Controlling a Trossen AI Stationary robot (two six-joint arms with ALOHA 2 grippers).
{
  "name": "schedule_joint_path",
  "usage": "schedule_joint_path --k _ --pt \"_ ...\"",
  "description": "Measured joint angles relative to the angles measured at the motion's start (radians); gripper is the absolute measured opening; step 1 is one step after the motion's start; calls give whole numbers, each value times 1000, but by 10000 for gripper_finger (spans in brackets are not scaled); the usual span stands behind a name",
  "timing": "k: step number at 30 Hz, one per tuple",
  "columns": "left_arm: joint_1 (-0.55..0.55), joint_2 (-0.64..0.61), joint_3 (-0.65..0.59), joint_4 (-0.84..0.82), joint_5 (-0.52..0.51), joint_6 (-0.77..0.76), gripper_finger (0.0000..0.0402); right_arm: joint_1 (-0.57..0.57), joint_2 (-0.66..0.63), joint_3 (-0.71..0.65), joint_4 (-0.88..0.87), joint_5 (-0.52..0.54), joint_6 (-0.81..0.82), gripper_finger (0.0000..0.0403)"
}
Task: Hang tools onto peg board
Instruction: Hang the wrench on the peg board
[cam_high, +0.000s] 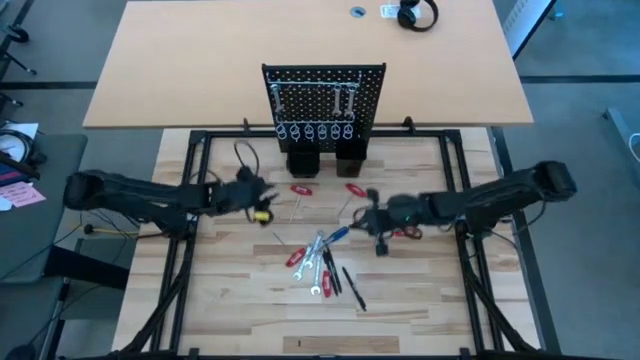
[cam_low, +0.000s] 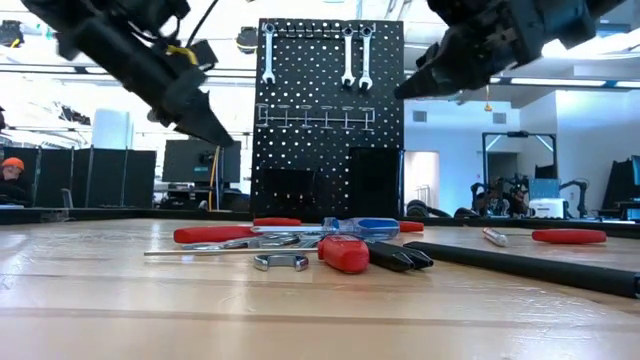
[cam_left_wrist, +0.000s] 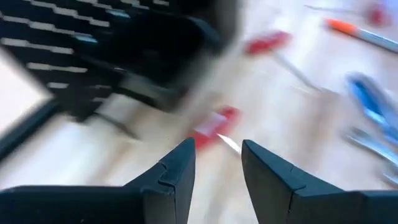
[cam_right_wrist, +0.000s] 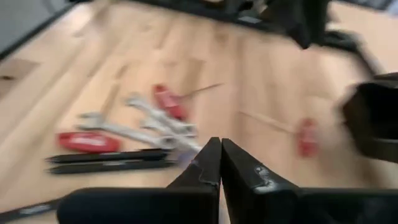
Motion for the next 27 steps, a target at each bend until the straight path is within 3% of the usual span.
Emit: schedule_joint_path --k 5,10,15,18,27 --pt "-211 48 -44 59 -23 -66 122 101 191 0 187 -6 48 33" --pt "-332 165 -54 268 -27 -128 122 80 389 78 294 -54 160 54" --pt "-367 343 -42 499 -25 -76 122 47 562 227 177 -81 177 61" --pt "-368 439 -17 532 -21 -82 122 26 606 300 61 -57 204 60" --pt "-368 619 66 538 34 -100 122 6 558 315 -158 69 309 60"
